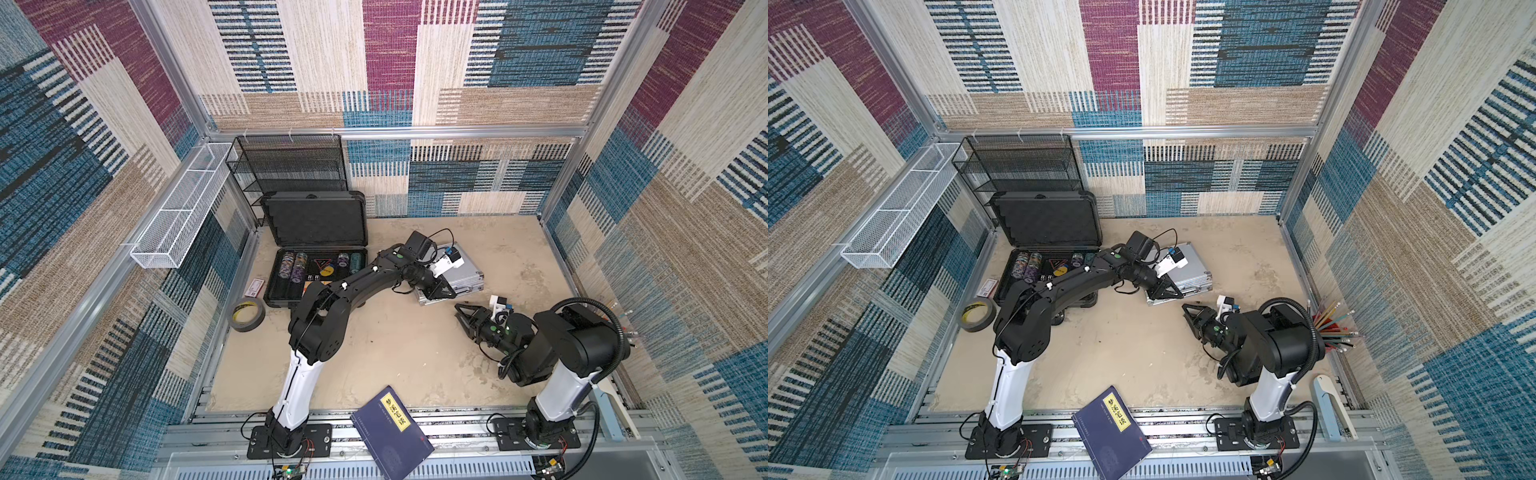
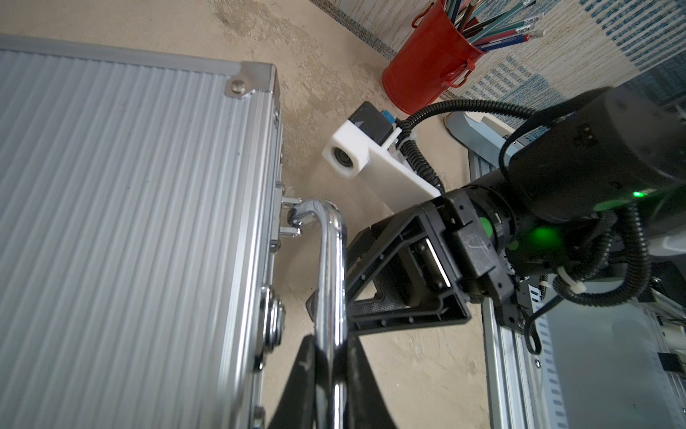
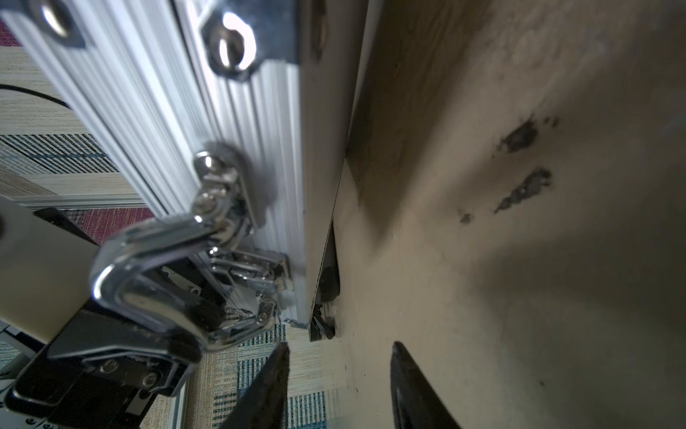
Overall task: Open the poker set cases
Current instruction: Open the fastener on the poker set case.
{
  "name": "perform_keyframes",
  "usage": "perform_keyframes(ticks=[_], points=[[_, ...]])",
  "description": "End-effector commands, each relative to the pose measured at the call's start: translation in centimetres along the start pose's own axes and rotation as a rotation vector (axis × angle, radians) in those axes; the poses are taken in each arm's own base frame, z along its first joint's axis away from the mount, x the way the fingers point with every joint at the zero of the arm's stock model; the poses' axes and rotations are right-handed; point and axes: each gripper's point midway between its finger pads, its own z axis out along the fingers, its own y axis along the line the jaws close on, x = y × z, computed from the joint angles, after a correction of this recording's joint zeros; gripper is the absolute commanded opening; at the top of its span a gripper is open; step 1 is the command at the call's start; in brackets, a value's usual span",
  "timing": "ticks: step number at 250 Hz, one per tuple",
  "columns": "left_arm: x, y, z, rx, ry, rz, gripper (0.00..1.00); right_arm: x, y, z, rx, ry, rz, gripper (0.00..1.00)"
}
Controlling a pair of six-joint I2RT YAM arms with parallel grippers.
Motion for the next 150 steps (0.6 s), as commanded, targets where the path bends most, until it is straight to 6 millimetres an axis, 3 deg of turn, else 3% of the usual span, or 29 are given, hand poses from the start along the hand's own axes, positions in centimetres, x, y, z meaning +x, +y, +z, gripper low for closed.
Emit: perform_keyframes(ticks=[1,150], points=[[-3.2,-2.5,-0.6,0.136,-0.127,0.093,0.0,-0.9,5.7,-0.6,-0.221,-0.05,-0.1,0.46],[-2.5,-2.5,-0.1,0.151,-0.117,0.068,0.0,-1.7,7.7,0.4,-0.29,-0.06,-0.096,0.44]])
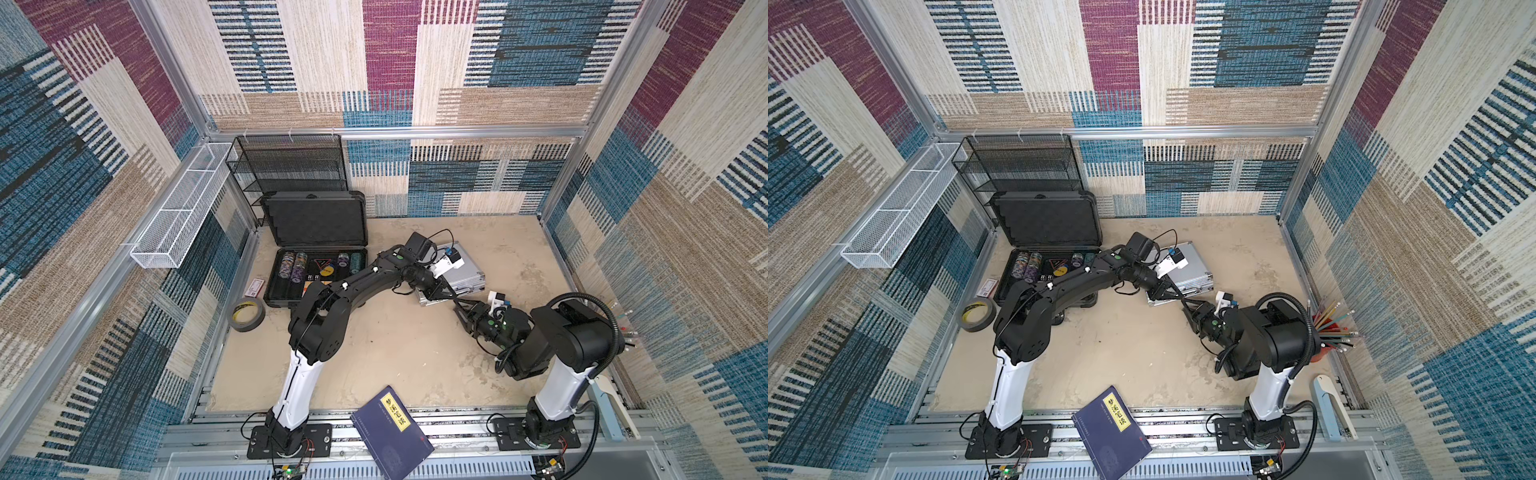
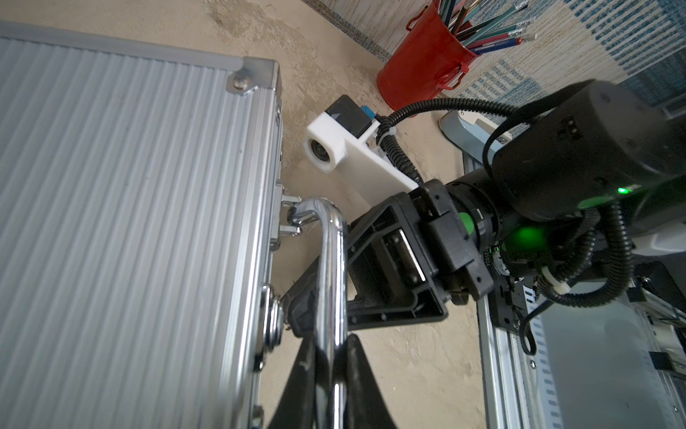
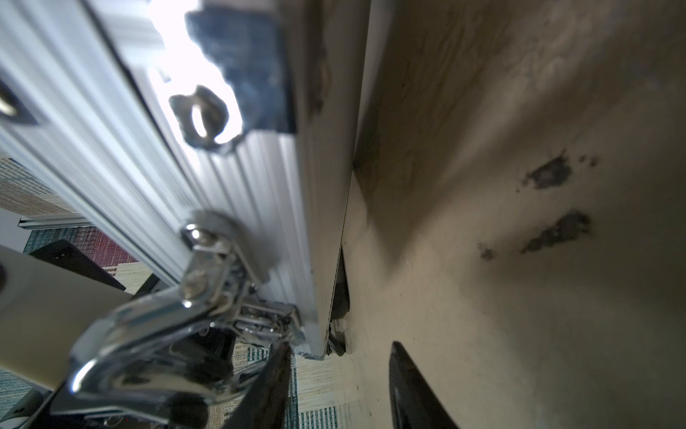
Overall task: Open the poker set cases
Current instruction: Open the fastener on the poker set case.
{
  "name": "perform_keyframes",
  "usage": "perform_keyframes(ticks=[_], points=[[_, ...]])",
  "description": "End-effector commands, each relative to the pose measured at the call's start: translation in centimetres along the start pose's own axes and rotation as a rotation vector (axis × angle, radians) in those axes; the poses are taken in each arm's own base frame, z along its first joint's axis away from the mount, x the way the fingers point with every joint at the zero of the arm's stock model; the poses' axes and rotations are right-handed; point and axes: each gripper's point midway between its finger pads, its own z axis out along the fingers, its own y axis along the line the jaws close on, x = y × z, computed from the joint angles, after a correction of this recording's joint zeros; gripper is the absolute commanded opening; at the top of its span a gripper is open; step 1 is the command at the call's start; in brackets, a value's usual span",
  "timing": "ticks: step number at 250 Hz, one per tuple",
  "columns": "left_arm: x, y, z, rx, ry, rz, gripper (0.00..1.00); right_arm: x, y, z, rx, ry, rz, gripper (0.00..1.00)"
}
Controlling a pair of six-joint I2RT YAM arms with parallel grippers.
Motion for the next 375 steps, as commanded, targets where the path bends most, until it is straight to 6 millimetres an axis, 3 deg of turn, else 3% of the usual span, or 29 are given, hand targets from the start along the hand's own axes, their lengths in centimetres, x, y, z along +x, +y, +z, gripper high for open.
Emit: perform_keyframes(ticks=[1,150,312,375], points=[[-2.6,-2.4,-0.3,0.135,-0.107,0.077,0.0,-0.5,7.0,-0.8,-0.271,-0.037,-0.127,0.44],[-1.6,-3.3,0.9,0.177,-0.088,0.042,0.0,-1.2,8.2,-0.2,-0.294,-0.061,-0.16,0.32],[-0.2,-2.6,1.5,0.163,-0.064,0.02,0.0,-1.8,8.8,-0.3,-0.232,-0.1,-0.245,0.16],[1.0,-1.9,2.4,0.167,-0.05,-0.012,0.0,-1.8,10.7,-0.8,-0.25,-0.103,-0.273,0.14]])
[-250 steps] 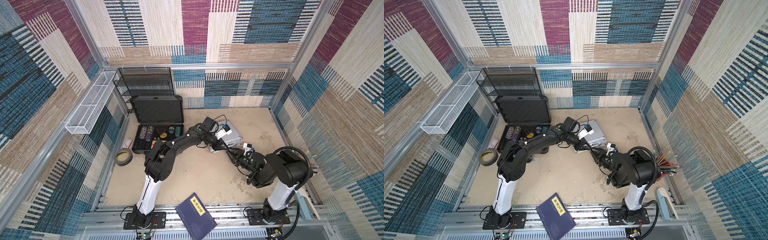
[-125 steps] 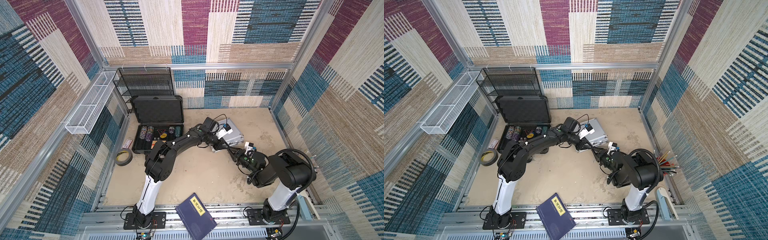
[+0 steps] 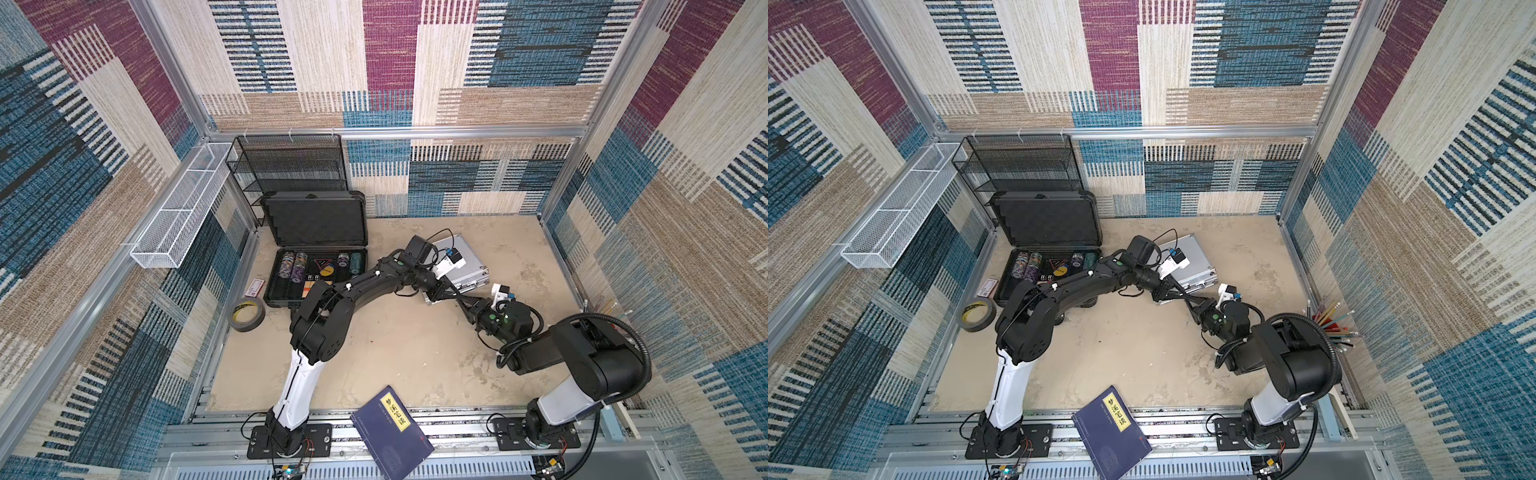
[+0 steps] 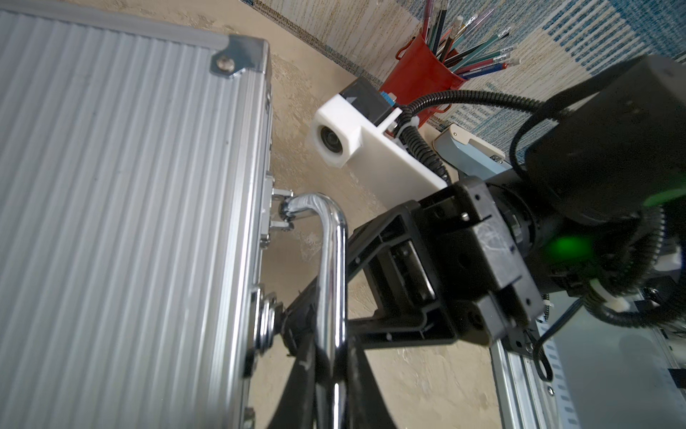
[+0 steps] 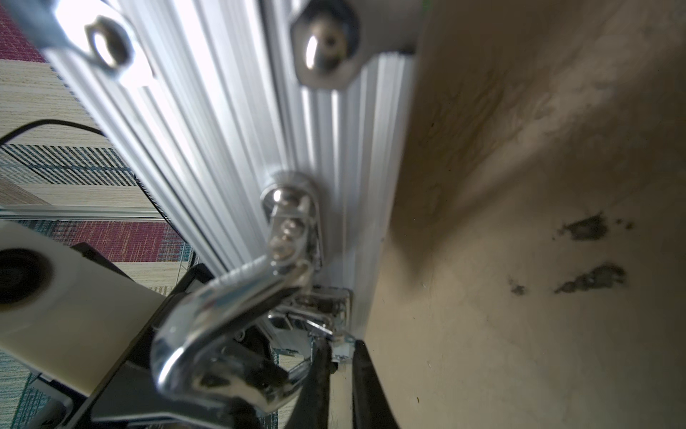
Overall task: Open the poker set cases
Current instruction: Open the fastener on the poker set case.
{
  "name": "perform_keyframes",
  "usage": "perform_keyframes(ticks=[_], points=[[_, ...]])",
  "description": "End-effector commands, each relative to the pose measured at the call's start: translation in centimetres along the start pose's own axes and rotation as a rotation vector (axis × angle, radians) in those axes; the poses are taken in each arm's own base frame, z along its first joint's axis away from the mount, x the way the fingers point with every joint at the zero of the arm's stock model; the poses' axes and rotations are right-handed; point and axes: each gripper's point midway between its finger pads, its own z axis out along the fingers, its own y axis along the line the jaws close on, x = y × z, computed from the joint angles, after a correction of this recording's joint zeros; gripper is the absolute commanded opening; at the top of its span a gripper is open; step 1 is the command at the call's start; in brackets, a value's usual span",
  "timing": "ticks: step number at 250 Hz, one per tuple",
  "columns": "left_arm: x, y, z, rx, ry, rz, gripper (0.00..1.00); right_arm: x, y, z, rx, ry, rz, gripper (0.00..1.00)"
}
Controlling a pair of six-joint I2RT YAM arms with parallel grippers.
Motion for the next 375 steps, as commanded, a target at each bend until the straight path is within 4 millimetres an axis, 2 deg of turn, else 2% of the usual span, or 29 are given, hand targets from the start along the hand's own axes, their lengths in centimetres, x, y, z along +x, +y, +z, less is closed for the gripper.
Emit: perform_keyframes(ticks=[1,22,70,140,174,239,289,375], points=[[1.3,-2.1,0.8,0.134,0.023,-0.053,0.0,-1.4,8.0,-0.7,-0.27,-0.06,-0.165,0.13],[1.5,-1.9,1.0,0.132,0.027,-0.06,0.0,-1.3,7.9,-0.8,-0.253,-0.06,-0.171,0.13],[1.6,-1.6,1.0,0.122,0.037,-0.061,0.0,-0.6,6.4,-1.4,-0.213,-0.042,-0.148,0.13],[2.1,-1.0,0.2,0.081,0.079,-0.043,0.0,1.1,0.5,-3.0,-0.009,-0.01,-0.144,0.14],[2.9,-0.5,-0.1,0.061,0.107,-0.044,0.0,0.9,-1.2,-3.8,0.088,-0.027,-0.177,0.15],[5.5,0.4,-0.5,-0.002,0.209,-0.017,0.0,-0.5,-2.3,-4.9,0.175,-0.054,-0.219,0.17],[7.7,1.1,-0.7,-0.046,0.285,-0.006,0.0,-0.8,-2.8,-4.7,0.202,-0.031,-0.236,0.18],[9.9,2.0,-0.9,-0.107,0.374,0.02,0.0,-1.0,-3.5,-4.2,0.231,0.003,-0.25,0.2]])
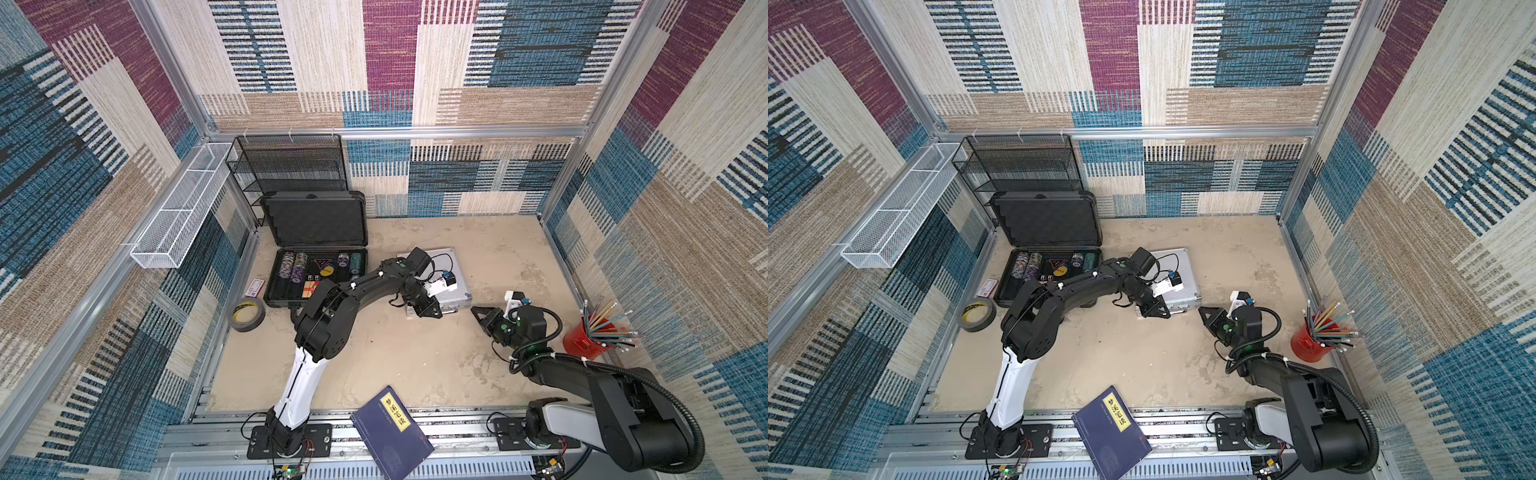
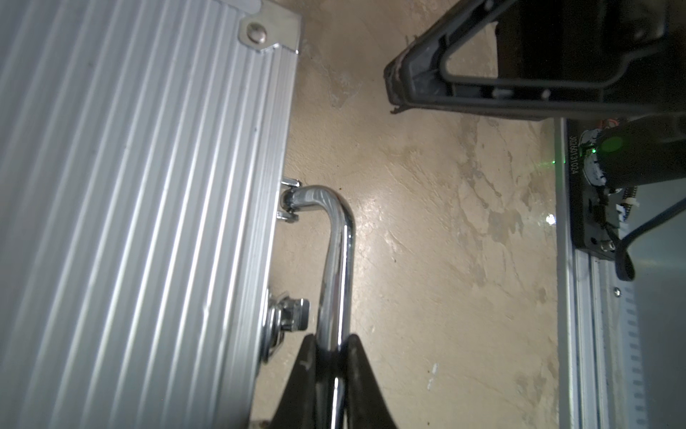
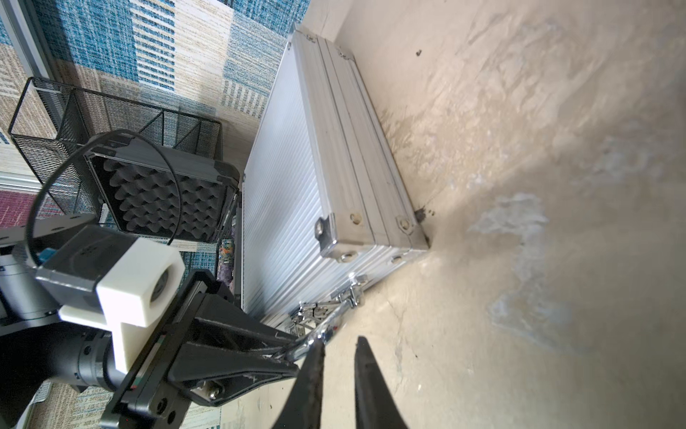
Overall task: Open the poker set cases
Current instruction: Open the fastener on the poker set case, then place the poker set case at the center of the board.
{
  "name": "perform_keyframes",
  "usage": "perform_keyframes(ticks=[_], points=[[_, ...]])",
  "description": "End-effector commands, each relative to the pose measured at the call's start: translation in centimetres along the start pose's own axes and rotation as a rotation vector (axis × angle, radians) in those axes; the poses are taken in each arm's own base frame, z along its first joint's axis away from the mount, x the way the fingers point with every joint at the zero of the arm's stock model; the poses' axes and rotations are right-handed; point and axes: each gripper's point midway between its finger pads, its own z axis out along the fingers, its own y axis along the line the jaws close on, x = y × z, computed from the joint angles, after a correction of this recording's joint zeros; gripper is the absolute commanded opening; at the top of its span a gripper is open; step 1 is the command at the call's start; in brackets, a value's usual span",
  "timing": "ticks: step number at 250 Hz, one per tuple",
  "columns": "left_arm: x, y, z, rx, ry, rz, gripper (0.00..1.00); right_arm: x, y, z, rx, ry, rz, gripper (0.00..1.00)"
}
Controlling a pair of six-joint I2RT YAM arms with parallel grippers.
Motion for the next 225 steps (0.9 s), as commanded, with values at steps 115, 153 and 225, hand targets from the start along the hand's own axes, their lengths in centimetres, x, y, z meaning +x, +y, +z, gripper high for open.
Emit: perform_keyframes(ticks=[115,153,225], points=[[4.3,0.6,1.8,-0.115,0.171,0.043,0.0,0.3,-0.9,0.6,0.029,0.039,-0.037,0.22],[5.1,0.6,2.2,-0.143,0.207,0.064,0.0,0.5,-1.3,0.5,0.036,0.041,-0.035,0.22],[6.7,0.7,3.0,-0.207,0.29,0.109,0.01,0.6,-1.6,0.3,0.044,0.04,-0.037,0.22]])
